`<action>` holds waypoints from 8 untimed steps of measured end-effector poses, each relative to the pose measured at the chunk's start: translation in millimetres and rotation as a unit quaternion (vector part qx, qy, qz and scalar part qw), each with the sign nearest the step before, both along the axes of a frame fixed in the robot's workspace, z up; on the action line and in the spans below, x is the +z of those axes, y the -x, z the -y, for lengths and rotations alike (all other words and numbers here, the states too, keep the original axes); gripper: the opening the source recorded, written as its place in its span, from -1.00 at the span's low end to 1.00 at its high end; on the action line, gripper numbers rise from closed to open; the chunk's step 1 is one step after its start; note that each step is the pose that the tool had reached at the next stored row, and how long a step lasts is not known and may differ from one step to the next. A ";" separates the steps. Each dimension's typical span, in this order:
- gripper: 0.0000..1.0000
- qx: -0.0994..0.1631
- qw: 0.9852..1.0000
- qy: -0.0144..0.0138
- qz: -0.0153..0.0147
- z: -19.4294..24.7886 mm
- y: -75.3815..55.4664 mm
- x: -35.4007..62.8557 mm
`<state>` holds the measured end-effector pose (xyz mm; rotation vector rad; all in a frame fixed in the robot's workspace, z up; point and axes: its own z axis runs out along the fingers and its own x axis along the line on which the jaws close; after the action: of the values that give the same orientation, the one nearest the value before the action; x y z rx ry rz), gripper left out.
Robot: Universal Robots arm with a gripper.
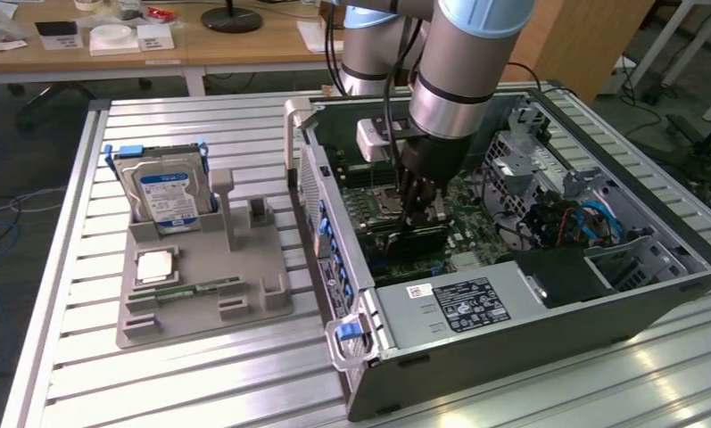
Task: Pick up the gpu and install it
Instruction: 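Press down on the gpu until it lock into place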
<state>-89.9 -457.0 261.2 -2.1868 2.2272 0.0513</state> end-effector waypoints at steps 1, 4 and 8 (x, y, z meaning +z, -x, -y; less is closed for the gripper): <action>-0.79 0.000 1.000 0.000 0.000 0.0 0.0 0.0; -0.79 0.000 1.000 0.000 0.000 0.0 0.1 -0.2; -0.79 0.000 1.000 0.000 0.000 0.0 0.2 -0.3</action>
<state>-90.1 -457.0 260.9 -2.1868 2.2270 0.0513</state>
